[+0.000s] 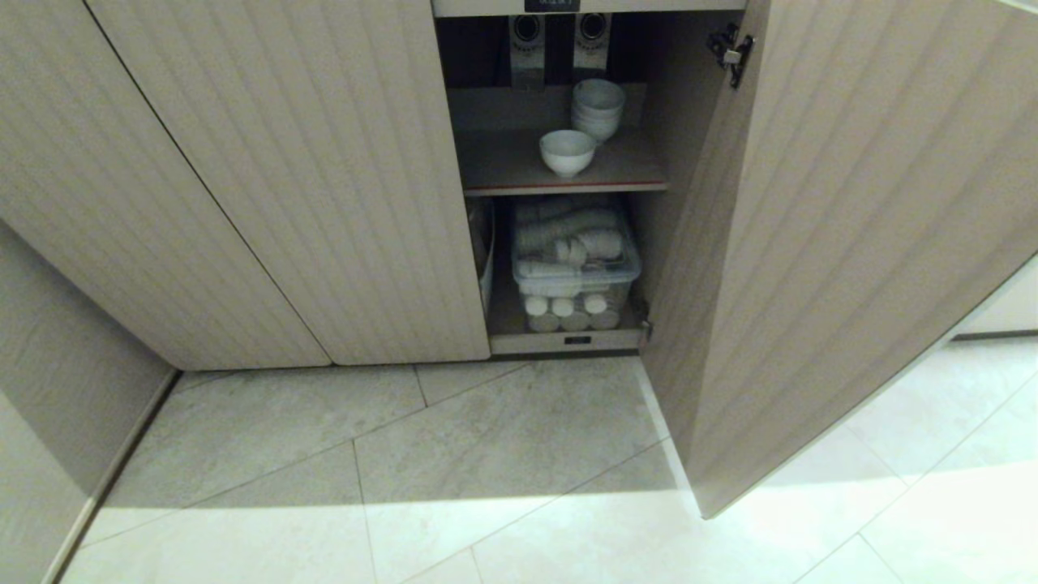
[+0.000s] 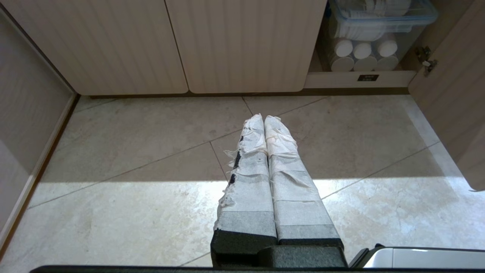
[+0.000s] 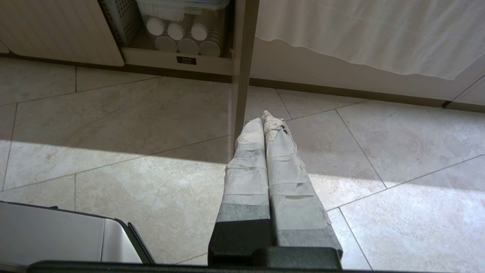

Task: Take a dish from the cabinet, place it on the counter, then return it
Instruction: Take the bowl from the cabinet

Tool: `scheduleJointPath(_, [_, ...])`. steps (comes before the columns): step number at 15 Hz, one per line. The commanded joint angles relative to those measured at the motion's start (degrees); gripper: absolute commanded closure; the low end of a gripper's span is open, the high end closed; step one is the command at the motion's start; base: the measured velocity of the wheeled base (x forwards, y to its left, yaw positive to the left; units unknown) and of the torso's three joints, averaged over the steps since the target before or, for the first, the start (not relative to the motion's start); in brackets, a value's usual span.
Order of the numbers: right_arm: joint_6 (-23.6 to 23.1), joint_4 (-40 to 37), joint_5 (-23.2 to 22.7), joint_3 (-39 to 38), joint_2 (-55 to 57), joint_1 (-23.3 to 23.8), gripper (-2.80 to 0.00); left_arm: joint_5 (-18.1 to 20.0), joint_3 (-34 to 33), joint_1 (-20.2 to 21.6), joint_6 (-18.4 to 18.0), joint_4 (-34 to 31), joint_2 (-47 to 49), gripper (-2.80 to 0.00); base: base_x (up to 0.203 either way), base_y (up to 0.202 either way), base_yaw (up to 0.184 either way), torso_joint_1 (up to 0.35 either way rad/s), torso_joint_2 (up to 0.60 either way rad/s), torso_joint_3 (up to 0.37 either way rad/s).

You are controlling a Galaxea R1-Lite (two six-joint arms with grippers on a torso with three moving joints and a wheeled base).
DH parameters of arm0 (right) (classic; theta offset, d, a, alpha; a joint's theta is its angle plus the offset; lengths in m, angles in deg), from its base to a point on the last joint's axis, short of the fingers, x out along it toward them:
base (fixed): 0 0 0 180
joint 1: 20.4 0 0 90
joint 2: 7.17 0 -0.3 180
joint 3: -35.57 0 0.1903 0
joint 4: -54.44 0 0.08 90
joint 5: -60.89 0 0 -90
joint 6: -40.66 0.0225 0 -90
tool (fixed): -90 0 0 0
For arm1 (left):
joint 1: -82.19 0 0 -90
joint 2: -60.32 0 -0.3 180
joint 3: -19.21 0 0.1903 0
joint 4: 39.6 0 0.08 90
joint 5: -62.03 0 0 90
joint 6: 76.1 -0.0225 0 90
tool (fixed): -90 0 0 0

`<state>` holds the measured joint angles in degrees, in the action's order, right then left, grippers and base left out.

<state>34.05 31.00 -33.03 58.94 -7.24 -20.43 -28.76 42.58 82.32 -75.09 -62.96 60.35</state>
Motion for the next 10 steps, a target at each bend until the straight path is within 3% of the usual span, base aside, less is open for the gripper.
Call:
scheduleJointPath(1, [-0.1, 0.0, 0.0, 0.0, 0.1, 0.0, 0.00, 0.0, 0.0, 0.0, 0.0, 0.0, 0.0, 0.00, 0.000, 0.000, 0.000, 0.000, 0.00, 0.000])
scheduleJointPath(10, [-0.1, 0.0, 0.0, 0.0, 0.1, 0.0, 0.00, 0.0, 0.0, 0.0, 0.0, 0.0, 0.0, 0.00, 0.000, 0.000, 0.000, 0.000, 0.00, 0.000])
